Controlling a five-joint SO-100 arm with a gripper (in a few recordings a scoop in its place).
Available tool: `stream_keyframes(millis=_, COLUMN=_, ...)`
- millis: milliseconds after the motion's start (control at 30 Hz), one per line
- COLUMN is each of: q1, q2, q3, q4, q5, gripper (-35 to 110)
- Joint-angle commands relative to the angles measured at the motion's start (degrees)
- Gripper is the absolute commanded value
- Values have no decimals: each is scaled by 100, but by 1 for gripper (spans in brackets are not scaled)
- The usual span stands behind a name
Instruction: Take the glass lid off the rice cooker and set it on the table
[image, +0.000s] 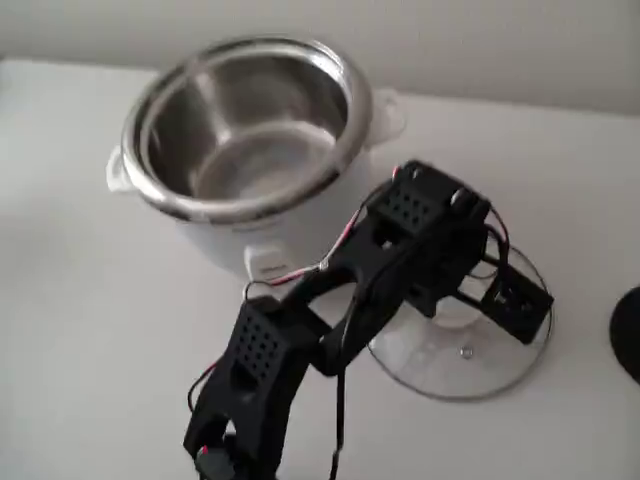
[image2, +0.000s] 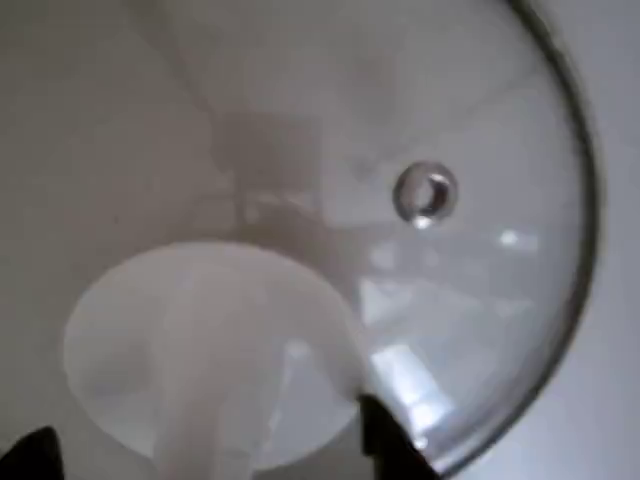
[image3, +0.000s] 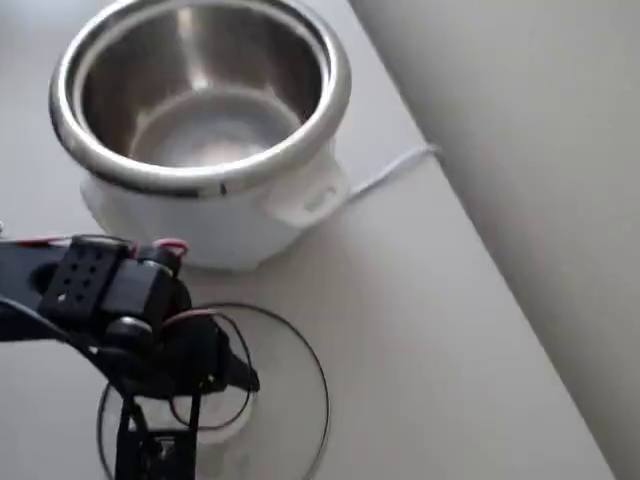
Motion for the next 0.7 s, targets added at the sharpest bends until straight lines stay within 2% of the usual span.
stream_keyframes(millis=0, q1=70, q2=958, q3=-149, q4=123, q5=-53, gripper=39)
stream_keyframes(millis=267, q1=79, q2=2329, q3=-149, q4=308, q5=-79, gripper=39)
stream_keyframes(millis=400, q1=88, q2=2953, q3=-149, q4=510, q5=-88, gripper=34)
stream_keyframes(millis=567, q1=-62, q2=3639, q3=-79, q4=1116, q5=-308, gripper=19)
stream_keyframes(millis=667, q1=-114, q2=4438, q3=536, q4=1116, q5=-193, gripper=9)
